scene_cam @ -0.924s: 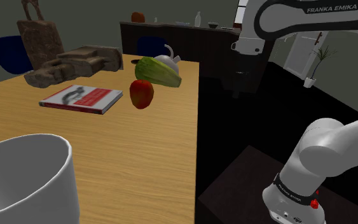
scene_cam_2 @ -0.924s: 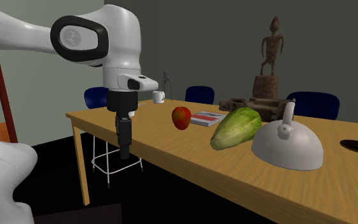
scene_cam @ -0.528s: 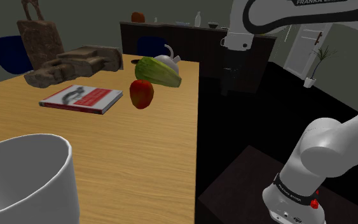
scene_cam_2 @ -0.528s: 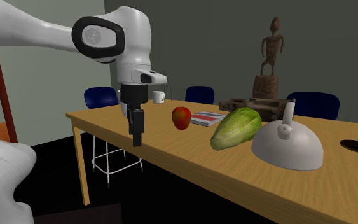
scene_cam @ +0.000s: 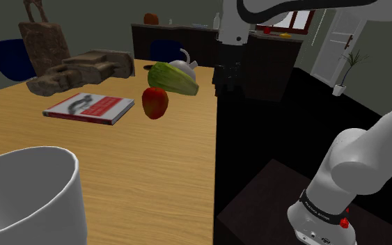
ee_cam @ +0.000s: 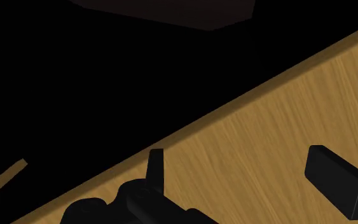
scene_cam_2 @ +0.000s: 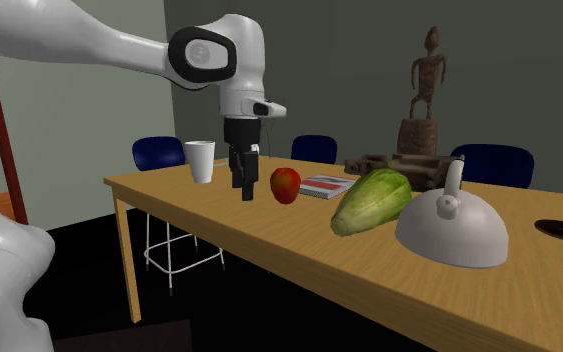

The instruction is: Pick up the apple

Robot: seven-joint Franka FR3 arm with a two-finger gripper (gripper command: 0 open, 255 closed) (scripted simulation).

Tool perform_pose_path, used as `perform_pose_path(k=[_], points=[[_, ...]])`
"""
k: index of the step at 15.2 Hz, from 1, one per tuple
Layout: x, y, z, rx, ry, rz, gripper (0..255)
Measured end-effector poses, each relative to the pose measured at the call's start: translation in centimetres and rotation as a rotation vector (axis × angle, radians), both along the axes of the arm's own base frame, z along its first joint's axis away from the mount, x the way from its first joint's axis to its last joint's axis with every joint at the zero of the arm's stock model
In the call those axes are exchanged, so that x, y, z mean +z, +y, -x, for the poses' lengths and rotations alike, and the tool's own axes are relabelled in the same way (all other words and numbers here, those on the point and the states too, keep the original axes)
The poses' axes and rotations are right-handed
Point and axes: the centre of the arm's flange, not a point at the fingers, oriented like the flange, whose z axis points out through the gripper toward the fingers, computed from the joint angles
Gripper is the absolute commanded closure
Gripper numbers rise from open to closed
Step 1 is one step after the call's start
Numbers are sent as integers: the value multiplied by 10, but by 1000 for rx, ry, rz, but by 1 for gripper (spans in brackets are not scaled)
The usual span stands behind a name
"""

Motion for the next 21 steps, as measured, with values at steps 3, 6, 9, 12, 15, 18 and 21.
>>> perform_pose_path(k=[3,6,9,12,15,18,21], points=[[10,32,-23,1,-7,-6,0],[22,58,-46,1,-14,-11,0],[30,87,-71,1,-21,-17,0],[44,117,-90,1,-27,-23,0],[52,148,-115,2,-34,-29,0],[64,177,-137,2,-40,-35,0],[61,185,-145,1,-42,-37,0]])
